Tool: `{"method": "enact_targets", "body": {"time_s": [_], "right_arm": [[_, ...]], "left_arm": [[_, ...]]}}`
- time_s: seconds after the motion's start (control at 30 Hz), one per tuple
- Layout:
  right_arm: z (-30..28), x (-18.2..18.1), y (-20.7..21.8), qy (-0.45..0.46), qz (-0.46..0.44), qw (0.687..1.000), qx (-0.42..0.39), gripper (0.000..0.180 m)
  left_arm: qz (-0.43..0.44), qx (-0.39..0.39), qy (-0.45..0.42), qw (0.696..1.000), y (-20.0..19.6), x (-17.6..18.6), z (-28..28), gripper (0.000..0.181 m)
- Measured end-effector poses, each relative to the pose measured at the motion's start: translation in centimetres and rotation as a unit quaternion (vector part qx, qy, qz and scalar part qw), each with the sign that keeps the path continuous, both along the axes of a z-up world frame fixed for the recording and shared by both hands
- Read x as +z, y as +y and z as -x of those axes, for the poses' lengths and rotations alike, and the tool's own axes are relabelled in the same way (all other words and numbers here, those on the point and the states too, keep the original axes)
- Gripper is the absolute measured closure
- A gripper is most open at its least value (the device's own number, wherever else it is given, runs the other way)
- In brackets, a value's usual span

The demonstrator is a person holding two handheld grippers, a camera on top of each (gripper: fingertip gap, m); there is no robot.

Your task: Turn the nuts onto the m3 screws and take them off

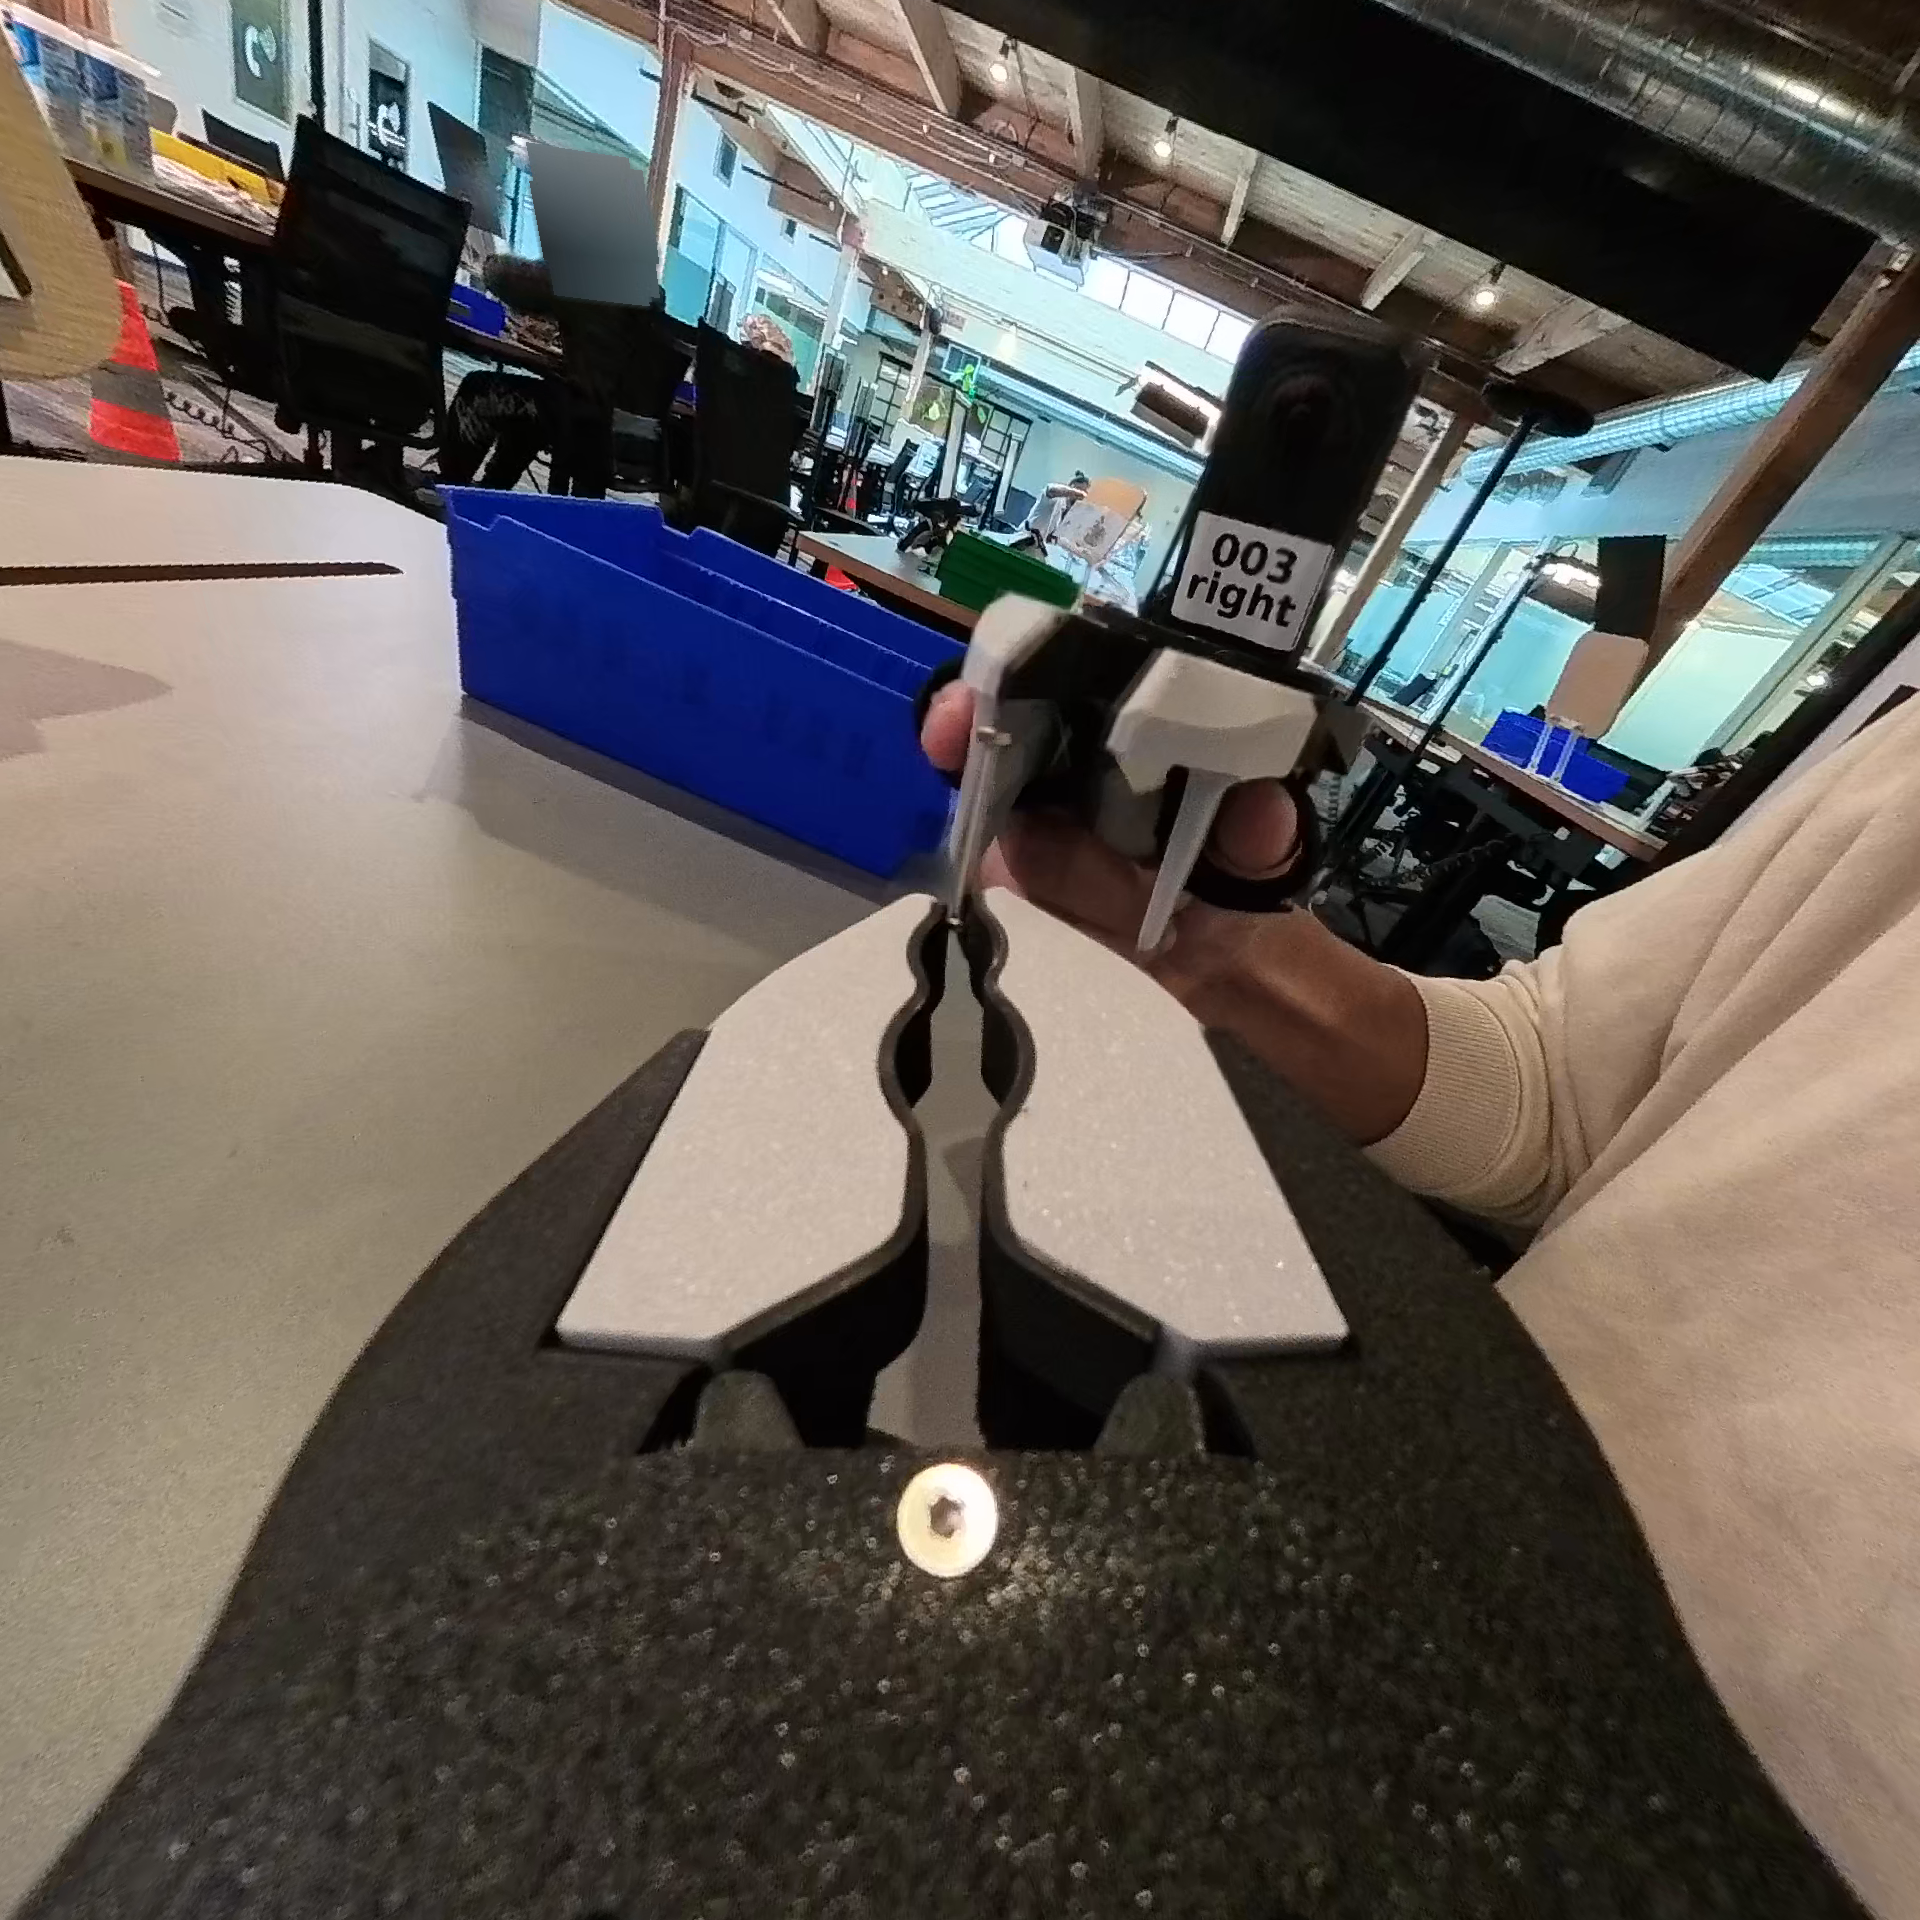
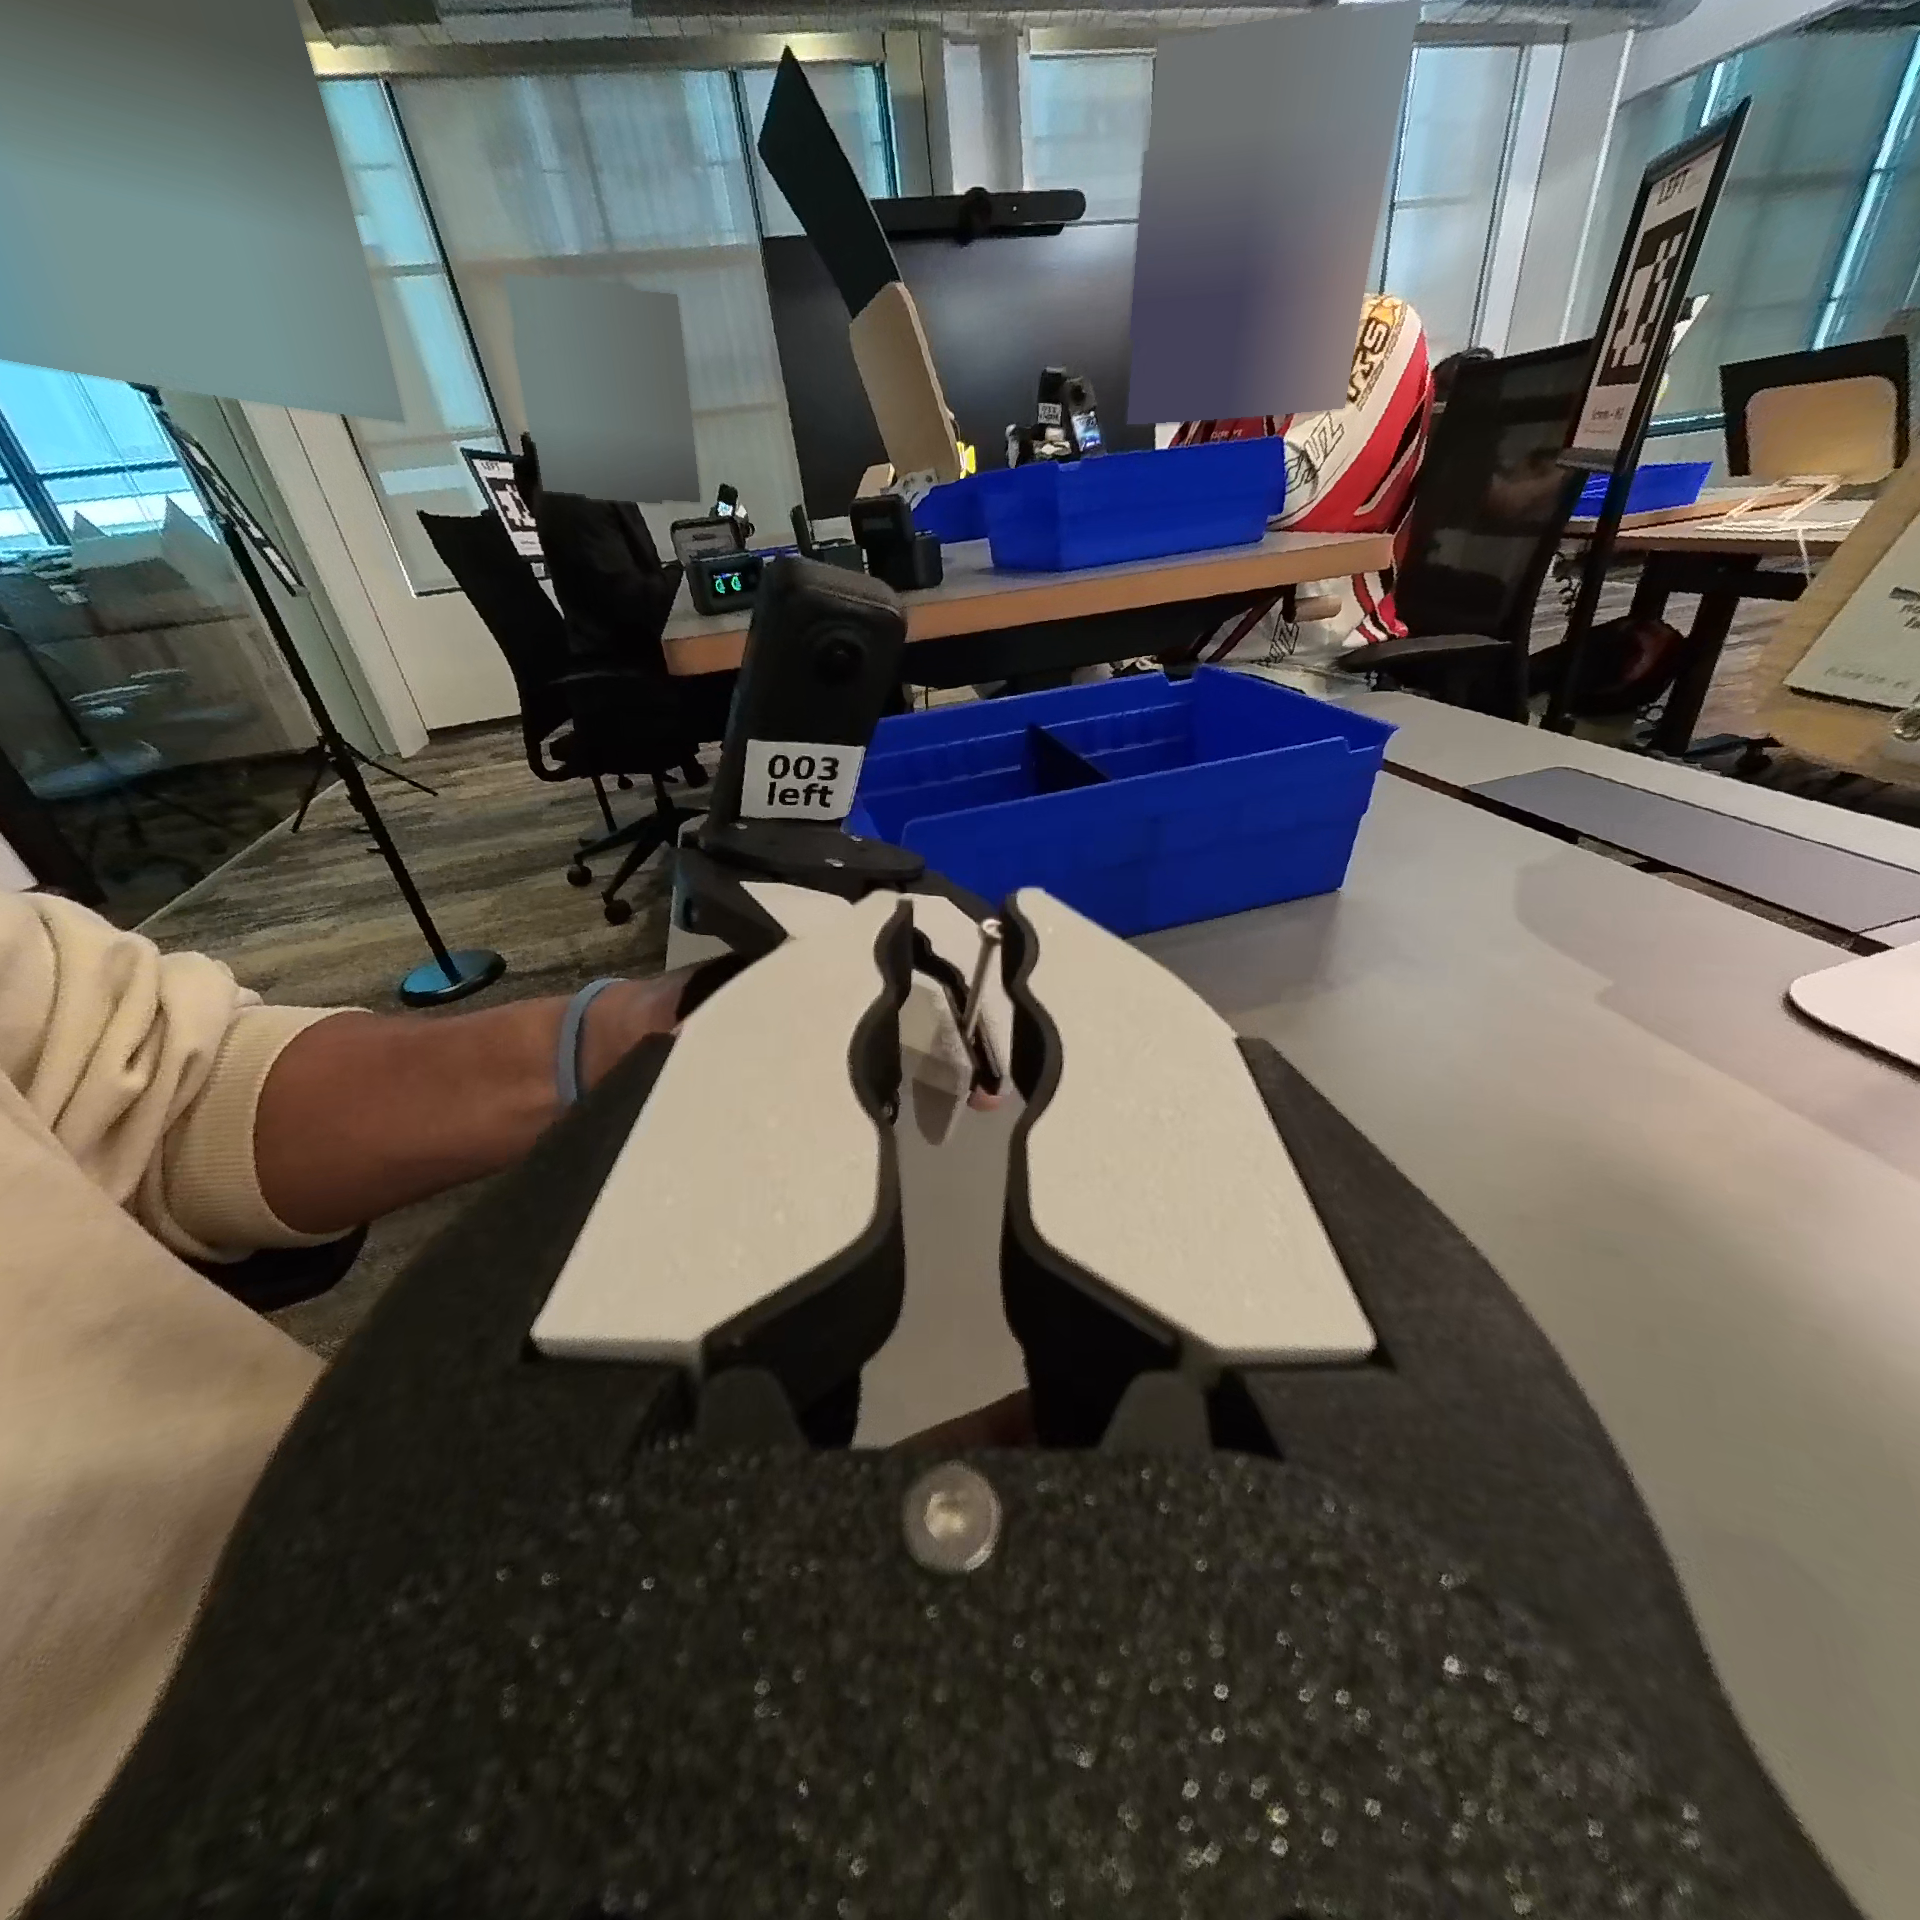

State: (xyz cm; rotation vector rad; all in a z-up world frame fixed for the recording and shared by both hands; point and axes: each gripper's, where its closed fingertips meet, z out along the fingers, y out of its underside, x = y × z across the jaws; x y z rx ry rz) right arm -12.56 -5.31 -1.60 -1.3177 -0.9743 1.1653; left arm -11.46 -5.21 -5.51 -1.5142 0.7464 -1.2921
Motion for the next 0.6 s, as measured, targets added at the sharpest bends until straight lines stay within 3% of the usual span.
{"method": "enact_targets", "body": {"time_s": [0.47,0.6], "right_arm": [[-0.02,-0.11,0.06,0.002,0.008,1.0,0.0,0.163],[0.52,-0.77,-0.11,-0.005,0.041,0.999,0.023,0.151]], "left_arm": [[-0.002,-0.003,0.001,1.0,-0.12,0.02,-0.03,0.177],[-0.009,-0.008,-0.001,1.0,-0.38,0.25,-0.12,0.177]]}}
